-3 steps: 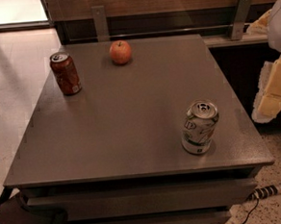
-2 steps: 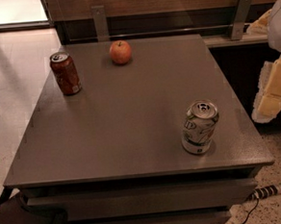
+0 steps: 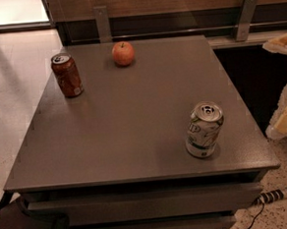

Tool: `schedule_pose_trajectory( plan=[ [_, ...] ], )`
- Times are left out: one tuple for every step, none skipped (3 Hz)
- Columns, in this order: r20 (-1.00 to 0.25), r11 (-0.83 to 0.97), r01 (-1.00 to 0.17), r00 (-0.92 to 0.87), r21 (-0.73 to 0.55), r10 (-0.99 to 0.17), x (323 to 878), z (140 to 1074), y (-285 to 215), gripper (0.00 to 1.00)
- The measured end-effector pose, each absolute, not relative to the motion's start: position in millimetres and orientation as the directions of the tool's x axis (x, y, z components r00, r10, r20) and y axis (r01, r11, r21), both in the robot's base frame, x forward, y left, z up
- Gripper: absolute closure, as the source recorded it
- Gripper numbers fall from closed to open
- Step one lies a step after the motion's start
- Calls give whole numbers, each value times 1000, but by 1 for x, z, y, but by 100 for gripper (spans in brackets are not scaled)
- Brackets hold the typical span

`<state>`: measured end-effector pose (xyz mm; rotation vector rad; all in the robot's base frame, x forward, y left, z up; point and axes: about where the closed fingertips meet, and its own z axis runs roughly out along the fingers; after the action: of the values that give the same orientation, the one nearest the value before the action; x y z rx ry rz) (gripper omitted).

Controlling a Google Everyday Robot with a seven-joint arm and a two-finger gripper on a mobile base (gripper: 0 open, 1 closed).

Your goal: Move 7up can near apple

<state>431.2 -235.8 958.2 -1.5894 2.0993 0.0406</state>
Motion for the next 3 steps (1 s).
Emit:
schedule_pose_trajectory(
  plan=[
    [-550,341,-900,-146,-272,-822,420,933,-260,0],
    [-713,353,-906,-87,-234,-696,407,906,-263,0],
    [-858,357,-919,-40,-170,-511,399,908,-241,0]
  ],
)
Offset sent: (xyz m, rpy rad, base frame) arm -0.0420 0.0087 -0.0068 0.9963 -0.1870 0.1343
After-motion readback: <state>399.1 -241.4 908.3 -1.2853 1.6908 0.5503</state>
